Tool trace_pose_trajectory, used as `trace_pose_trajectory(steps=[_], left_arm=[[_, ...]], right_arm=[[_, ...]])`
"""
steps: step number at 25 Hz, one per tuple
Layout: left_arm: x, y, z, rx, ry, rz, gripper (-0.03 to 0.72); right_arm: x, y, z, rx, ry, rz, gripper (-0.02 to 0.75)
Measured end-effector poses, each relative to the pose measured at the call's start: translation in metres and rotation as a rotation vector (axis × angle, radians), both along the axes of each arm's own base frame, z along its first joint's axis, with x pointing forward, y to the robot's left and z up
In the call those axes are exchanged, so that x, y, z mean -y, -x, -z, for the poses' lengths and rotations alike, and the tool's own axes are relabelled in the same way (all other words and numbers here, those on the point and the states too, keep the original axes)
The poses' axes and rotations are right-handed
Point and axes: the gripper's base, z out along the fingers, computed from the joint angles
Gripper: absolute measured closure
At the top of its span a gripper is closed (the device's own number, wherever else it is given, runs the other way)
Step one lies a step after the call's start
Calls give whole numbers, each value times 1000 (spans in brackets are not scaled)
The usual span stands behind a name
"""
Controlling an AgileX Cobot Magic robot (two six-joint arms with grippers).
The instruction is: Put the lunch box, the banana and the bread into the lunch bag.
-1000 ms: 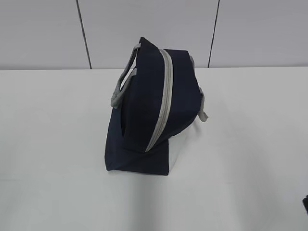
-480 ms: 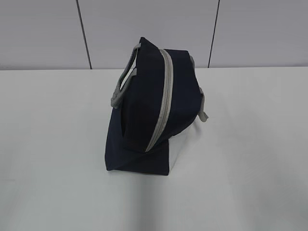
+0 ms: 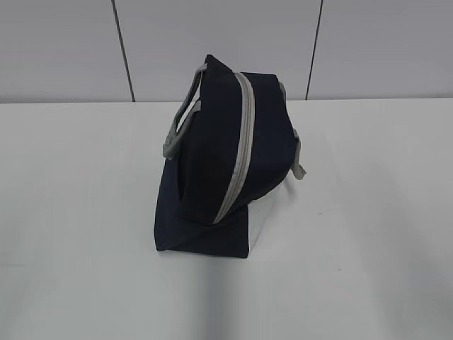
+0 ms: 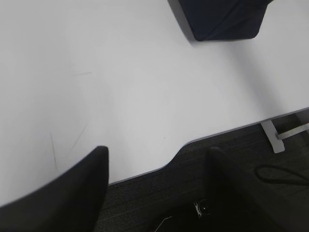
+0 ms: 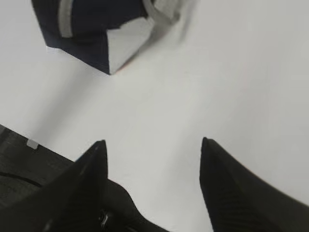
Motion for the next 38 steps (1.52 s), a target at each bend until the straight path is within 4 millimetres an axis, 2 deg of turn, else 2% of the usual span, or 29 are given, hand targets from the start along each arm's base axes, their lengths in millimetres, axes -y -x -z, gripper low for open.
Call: trace_pose_trajectory(steps=[6, 15, 18, 27, 38], left_arm=[[0, 0, 0, -1, 1, 1, 253], [0, 0, 0, -1, 1, 1, 253], [0, 0, 0, -1, 1, 1, 253], [0, 0, 0, -1, 1, 1, 253], [0, 0, 0, -1, 1, 1, 253]], right_arm=[[13, 6, 7, -111, 2, 155, 293], [32, 44, 0, 61, -57, 290, 293], [32, 54, 4, 54, -76, 309, 293], [29, 69, 38, 32, -65, 292, 293], [31, 86, 40, 148, -61, 387, 293]])
